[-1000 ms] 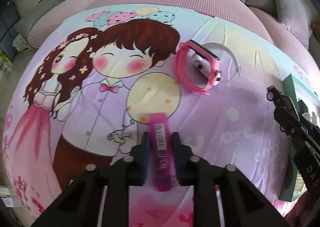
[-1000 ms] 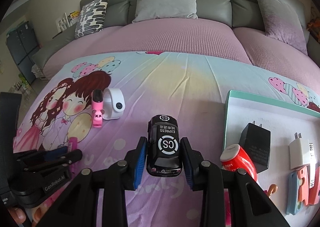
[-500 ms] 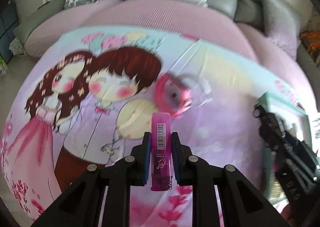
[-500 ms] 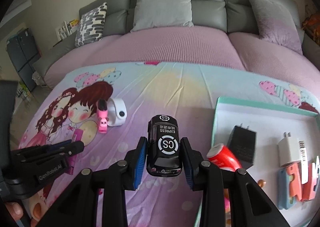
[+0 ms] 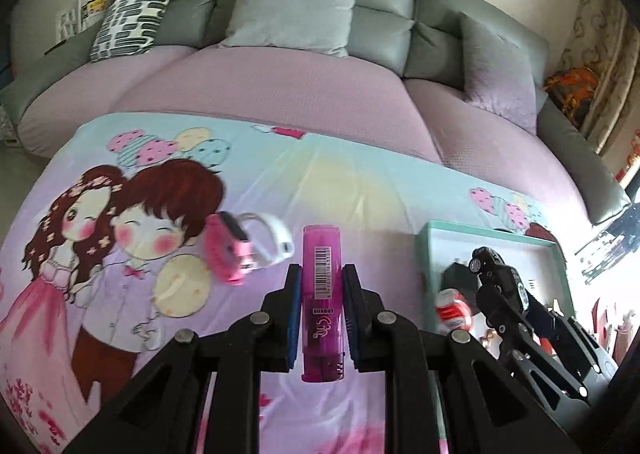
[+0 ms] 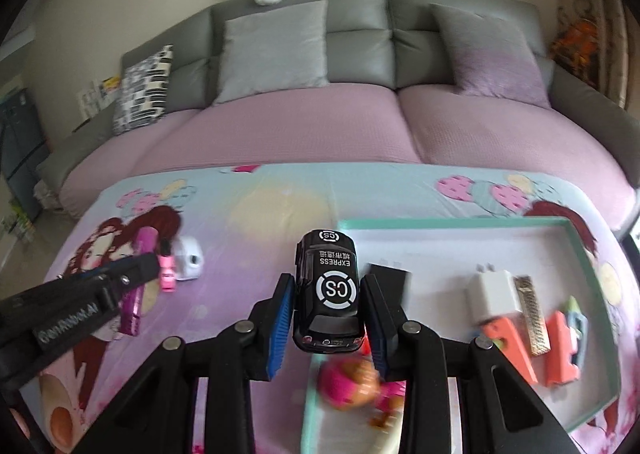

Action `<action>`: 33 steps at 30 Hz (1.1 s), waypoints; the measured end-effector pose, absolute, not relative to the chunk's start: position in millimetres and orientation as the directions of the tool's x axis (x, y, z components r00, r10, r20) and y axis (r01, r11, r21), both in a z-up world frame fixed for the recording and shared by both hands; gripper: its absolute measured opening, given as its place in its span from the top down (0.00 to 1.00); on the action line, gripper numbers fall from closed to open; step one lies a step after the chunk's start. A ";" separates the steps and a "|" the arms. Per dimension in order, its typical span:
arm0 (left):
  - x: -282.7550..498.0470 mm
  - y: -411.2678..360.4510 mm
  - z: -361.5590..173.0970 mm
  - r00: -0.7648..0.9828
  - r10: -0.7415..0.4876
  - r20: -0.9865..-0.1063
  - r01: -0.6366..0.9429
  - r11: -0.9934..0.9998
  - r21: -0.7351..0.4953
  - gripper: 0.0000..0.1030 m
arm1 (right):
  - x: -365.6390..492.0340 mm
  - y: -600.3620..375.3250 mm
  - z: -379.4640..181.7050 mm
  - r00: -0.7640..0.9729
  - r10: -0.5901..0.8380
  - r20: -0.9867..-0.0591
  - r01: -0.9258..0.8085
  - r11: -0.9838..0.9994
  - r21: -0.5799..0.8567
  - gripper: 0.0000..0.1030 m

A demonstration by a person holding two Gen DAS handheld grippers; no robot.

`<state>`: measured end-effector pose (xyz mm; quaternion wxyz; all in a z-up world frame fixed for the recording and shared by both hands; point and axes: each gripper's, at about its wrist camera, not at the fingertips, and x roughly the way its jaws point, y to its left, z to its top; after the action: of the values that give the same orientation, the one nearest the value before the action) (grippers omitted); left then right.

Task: Organize rigid objects
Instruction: 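Carry the pink tube with the left tool while the right tool carries the car to the tray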

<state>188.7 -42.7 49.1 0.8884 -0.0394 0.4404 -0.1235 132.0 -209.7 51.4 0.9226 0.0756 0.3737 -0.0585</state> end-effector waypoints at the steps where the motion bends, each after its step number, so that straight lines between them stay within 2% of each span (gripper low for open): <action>1: 187.7 -46.6 49.8 0.583 -0.260 -0.770 0.194 0.965 -0.179 0.81 | 129.8 -216.8 52.5 0.716 -0.068 -0.695 0.182 0.979 0.091 0.65; 7: 184.5 -70.8 50.1 0.576 -0.290 -0.764 0.240 0.954 -0.181 0.81 | 122.3 -253.7 49.9 0.695 -0.196 -0.692 0.271 0.962 0.000 0.65; 13: 181.1 -96.1 48.0 0.551 -0.348 -0.759 0.299 0.931 -0.210 0.81 | 109.2 -297.9 49.8 0.655 -0.296 -0.695 0.394 0.919 -0.020 0.65; 24: 162.7 -168.6 41.9 0.523 -0.431 -0.736 0.439 0.876 -0.200 0.81 | 100.4 -329.2 49.6 0.628 -0.349 -0.695 0.459 0.888 -0.030 0.65; 33: 155.5 -195.2 28.1 0.504 -0.422 -0.754 0.485 0.860 -0.157 0.81 | 96.8 -350.3 38.6 0.594 -0.362 -0.719 0.502 0.865 -0.020 0.65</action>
<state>155.5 -195.2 28.1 0.8663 0.0374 0.4238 -0.2618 96.8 -350.3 38.6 0.8878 0.0926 0.3796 -0.2433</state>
